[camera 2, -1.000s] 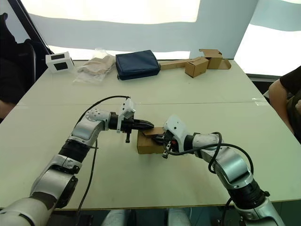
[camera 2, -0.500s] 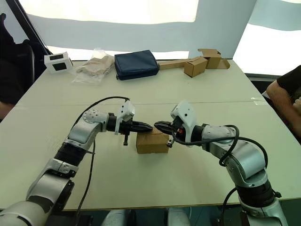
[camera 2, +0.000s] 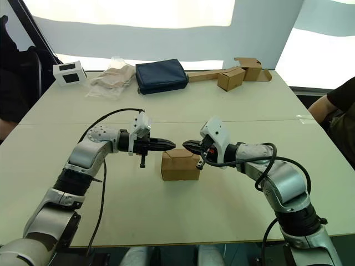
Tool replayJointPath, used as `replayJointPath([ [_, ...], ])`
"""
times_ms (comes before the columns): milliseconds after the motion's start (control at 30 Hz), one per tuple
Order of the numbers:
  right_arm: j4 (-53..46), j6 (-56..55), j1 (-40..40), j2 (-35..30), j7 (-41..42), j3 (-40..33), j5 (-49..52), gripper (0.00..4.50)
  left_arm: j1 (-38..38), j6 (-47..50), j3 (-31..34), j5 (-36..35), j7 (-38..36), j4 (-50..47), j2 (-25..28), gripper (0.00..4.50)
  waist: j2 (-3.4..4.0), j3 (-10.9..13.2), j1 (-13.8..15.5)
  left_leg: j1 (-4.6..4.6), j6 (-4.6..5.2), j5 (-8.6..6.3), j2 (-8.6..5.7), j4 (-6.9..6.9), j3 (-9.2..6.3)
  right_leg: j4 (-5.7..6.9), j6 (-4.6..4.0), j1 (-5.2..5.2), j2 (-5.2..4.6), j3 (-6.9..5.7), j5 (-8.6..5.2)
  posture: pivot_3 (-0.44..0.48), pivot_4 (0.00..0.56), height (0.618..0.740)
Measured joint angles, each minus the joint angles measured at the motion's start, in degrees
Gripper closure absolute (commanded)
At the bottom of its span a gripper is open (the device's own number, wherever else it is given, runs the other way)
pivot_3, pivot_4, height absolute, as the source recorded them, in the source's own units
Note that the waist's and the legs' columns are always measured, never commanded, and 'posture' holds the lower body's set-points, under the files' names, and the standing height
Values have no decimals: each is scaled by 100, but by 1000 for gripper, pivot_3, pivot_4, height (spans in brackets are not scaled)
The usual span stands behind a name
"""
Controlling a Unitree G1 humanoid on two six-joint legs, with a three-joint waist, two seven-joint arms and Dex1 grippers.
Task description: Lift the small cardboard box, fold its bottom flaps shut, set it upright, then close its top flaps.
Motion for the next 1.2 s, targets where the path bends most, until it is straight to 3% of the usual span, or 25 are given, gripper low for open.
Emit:
replayJointPath([
  [133, 625, -399, 492, 218, 45, 226, -220, 4500, 362, 9, -73, 32, 81, -75, 9, 4441, 0, 0, 1, 1, 0, 0, -1, -1, 6, -2, 0, 2, -2, 1, 0, 0, 150, 740],
  [367, 754, -822, 509, 219, 157, 391, -519, 4500, 553, 16, -151, 25, 161, -172, 32, 4441, -4, -7, -2, 27, 0, 0, 2, 0, 3, 0, -16, 24, 0, 3, -9, 0, 150, 740],
  [667, 23, -5, 316, 127, 52, -428, 275, 4500, 701, 811, 392, -515, 389, -976, 521, 4441, -1, -3, -3, 8, 0, 0, 6, -2, -3, 2, 0, 5, -1, 2, 0, 0, 150, 740],
  [900, -1007, 588, 1053, -971, 296, -1525, 983, 4500, 1325, 1556, 1233, -1274, 670, -2051, 1182, 4441, -3, 1, 9, 1, 0, 0, 9, -8, -6, -8, -13, 5, -13, -1, -11, 0, 150, 740],
  [1200, -1511, 794, 2398, -2064, 985, -2736, 1425, 4500, 2367, 1621, 1992, -1603, 542, -2786, 2335, 4441, -2, 1, -12, 17, 0, 0, 13, -8, 10, -12, -22, 9, -11, 6, -16, 0, 150, 740],
])
